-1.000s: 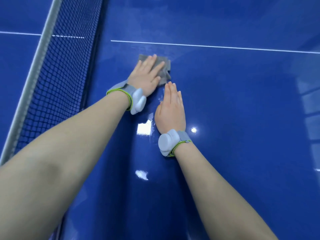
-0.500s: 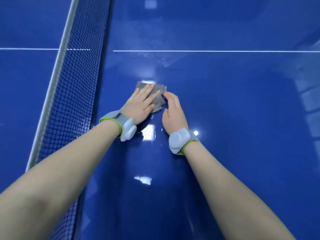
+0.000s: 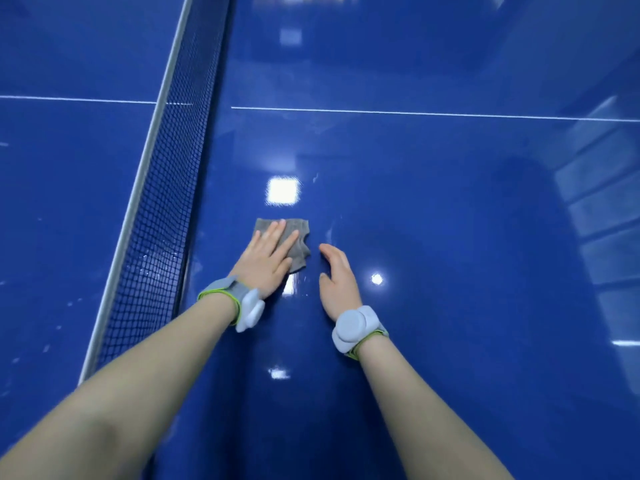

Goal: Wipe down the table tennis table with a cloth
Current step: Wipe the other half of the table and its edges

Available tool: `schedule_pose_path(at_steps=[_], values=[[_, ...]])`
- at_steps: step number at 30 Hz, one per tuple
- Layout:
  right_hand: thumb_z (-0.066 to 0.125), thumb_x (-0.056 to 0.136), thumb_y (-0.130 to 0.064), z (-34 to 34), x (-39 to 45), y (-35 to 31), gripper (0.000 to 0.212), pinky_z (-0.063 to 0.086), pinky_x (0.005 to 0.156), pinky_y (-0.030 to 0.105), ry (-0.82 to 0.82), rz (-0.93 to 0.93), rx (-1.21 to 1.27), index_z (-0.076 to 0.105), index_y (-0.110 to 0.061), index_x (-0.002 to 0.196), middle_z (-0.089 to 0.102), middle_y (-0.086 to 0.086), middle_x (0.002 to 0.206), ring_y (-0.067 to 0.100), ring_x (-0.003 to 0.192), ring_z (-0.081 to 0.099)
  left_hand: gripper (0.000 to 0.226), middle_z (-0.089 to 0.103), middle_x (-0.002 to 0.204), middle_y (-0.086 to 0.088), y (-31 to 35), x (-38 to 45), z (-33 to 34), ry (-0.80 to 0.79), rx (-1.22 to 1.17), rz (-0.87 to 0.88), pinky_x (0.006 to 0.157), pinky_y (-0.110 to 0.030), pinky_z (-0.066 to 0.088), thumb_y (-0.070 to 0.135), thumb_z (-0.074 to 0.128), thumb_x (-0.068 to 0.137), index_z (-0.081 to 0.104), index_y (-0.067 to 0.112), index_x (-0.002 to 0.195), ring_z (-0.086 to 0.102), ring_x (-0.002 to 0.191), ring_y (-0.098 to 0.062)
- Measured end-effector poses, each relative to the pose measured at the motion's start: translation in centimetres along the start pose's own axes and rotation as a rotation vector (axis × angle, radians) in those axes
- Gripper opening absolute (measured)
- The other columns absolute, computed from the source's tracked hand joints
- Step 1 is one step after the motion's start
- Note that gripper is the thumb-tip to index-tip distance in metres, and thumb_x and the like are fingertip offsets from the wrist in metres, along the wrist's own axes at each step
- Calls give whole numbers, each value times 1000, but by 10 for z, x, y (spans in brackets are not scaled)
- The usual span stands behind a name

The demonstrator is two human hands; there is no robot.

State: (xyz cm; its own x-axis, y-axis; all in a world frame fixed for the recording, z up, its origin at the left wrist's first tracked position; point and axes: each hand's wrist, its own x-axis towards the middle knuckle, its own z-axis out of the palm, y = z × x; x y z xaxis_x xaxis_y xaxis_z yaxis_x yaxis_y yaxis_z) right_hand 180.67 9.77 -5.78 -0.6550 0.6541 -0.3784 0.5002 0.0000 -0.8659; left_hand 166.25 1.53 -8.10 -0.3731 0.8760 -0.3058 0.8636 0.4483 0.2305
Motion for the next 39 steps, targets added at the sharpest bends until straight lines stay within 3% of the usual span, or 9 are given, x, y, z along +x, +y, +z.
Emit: schedule_pose_path(at_steps=[5,10,14,18,21,25,29,33,39], values=[[30,90,13,-6,-32,13,54,15,80,-13,-17,37,-36,38,-8,140,33,-1,146,1,121,32,54,-18,155,-6,9,-24,-5,-25,-133,-340,113,-36,-14,28,22,101,-4,20,148,-18,142,-18],[33,89,14,3,-56,17,52,19,78,-12,2,47,-18,41,-5,137,36,4,144,3,117,35,55,-22,153,-8,57,-61,24,-52,-63,-146,111,-37,-17,33,13,100,-11,19,147,-21,141,-21],[34,88,12,12,-78,22,52,20,80,-11,6,51,-25,42,-6,136,37,2,144,11,128,37,84,-20,154,-7,76,-106,45,-67,12,23,104,-30,-26,46,-21,66,-13,20,145,-31,134,-16],[39,91,6,19,-105,30,50,22,94,5,0,22,-108,41,-9,138,37,-1,145,14,132,36,82,-23,151,0,65,-135,52,-39,19,17,102,-26,-28,47,-21,69,-11,21,146,-32,129,-10],[40,91,5,22,-130,40,51,20,94,1,-14,1,-195,41,-11,139,34,-5,148,12,133,36,56,-25,151,2,53,-157,53,-13,-46,-172,107,-29,-22,41,1,95,-10,23,147,-24,138,-10],[39,92,7,27,-151,48,48,18,75,-13,-45,8,-214,41,-7,138,28,-5,151,8,131,36,55,-20,154,-5,51,-170,54,-39,-126,-334,112,-37,-15,29,20,101,-8,19,148,-20,142,-17],[40,90,7,39,-174,53,50,22,87,-2,-78,-30,-255,42,-7,138,26,-4,152,13,133,37,55,-23,153,-6,75,-194,68,-58,-46,-174,111,-36,-18,33,12,100,-15,19,145,-25,140,-18],[40,89,8,43,-188,57,47,24,89,4,-101,-44,-269,46,-7,133,30,-3,150,16,133,38,73,-22,153,-5,77,-220,79,-103,64,19,103,-28,-26,46,-23,66,-27,18,133,-33,129,-13],[39,93,2,31,-214,76,47,18,93,3,-189,-95,-361,43,-9,138,26,-6,153,13,137,31,56,-19,154,-2,72,-248,79,-46,-134,-333,112,-31,-15,33,20,101,-8,22,147,-18,142,-15]])
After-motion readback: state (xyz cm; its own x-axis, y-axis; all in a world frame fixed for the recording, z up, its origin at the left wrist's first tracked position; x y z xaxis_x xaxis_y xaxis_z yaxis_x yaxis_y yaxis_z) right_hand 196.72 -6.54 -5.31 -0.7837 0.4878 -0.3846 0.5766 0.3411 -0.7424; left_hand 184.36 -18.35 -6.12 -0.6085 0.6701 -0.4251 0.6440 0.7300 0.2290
